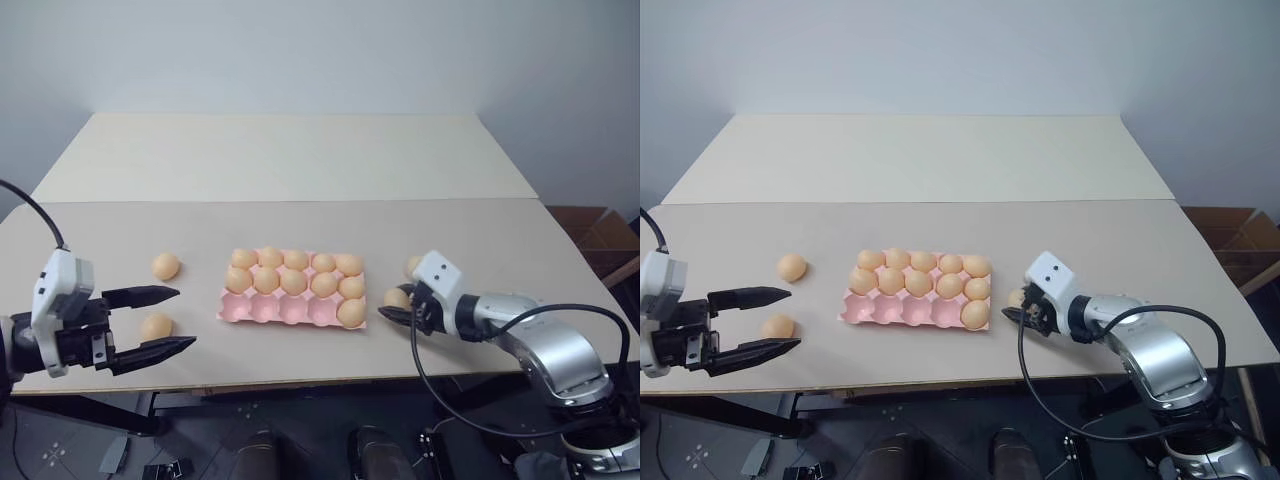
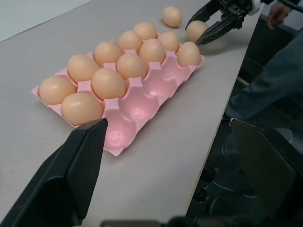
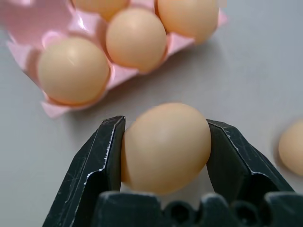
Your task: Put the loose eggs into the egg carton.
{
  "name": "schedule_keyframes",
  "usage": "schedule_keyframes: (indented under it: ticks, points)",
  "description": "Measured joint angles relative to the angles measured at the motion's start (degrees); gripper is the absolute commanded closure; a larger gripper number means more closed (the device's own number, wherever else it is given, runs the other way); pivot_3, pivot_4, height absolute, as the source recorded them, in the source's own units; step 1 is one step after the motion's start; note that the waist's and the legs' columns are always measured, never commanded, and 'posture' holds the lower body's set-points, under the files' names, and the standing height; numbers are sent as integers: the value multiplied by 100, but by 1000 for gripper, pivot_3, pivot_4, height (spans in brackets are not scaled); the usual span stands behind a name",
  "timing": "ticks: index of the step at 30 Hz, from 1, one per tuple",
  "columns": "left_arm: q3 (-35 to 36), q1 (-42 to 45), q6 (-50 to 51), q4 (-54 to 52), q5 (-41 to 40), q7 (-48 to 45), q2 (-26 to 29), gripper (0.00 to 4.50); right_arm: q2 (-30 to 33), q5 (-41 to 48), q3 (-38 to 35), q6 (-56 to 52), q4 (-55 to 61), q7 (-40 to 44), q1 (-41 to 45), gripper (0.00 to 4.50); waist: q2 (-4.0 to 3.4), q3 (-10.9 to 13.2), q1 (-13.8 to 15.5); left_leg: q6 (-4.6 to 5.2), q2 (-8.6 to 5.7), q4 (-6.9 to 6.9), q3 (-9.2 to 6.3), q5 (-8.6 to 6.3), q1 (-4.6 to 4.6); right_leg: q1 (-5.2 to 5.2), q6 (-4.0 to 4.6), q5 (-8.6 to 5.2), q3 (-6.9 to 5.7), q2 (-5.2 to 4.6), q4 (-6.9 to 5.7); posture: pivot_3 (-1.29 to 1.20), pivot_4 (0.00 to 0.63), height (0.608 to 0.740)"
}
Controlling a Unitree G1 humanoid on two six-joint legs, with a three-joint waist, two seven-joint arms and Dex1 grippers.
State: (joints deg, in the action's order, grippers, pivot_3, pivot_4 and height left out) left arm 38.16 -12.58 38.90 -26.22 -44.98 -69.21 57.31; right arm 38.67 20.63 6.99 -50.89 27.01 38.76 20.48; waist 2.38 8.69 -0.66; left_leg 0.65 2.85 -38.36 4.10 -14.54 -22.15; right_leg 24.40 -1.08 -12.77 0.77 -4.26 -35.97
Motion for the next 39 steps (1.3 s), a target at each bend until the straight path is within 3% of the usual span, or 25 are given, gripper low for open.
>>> schedule_keyframes:
  ticks: [4,13,16,19,21,27,30,39]
  points:
    - [85,-21,0,2,2,-14,12,0,-313,223,9,-71,379,-27,586,1933,1,-1,-15,0,5,2,-6,0,6,-4,0,-1,-6,6,-3,0,150,740]
    - [122,-89,3,-36,-3,14,9,0,-1099,-300,1373,-31,-118,-332,941,1933,0,0,-1,0,-4,6,-3,0,-7,2,1,0,-8,-6,3,0,150,740]
    - [130,-139,3,-61,-6,26,7,0,-1107,-435,1555,-30,-168,-347,945,1215,0,0,-3,0,-3,6,-3,0,-7,4,0,0,-8,-5,3,0,150,740]
    - [135,-161,3,-68,-6,39,7,0,-1120,-467,1572,-30,-163,-337,946,191,0,0,-6,0,0,6,-6,0,-4,5,0,0,-11,0,-3,0,150,740]
    - [136,-162,3,-77,-8,53,7,0,-1136,-451,1543,-37,-146,-334,948,44,0,0,-6,-1,2,6,-7,0,-3,4,1,0,-11,2,-6,0,150,740]
    - [137,-179,-2,-64,13,68,-19,0,-782,37,613,-181,306,-92,957,44,-1,1,6,-2,-1,6,-6,1,-5,2,0,0,-11,-3,0,0,150,740]
    - [243,-321,-148,-3,102,51,-107,0,-228,416,-197,-164,515,284,737,44,0,0,14,-1,-1,9,-5,-1,-8,0,-1,-1,-14,-5,12,0,150,740]
    - [883,-810,-377,218,211,-56,-378,0,983,848,-2386,1141,391,1688,-1002,44,1,0,6,-1,0,15,-6,-4,6,-10,0,-10,-13,-3,13,0,150,740]
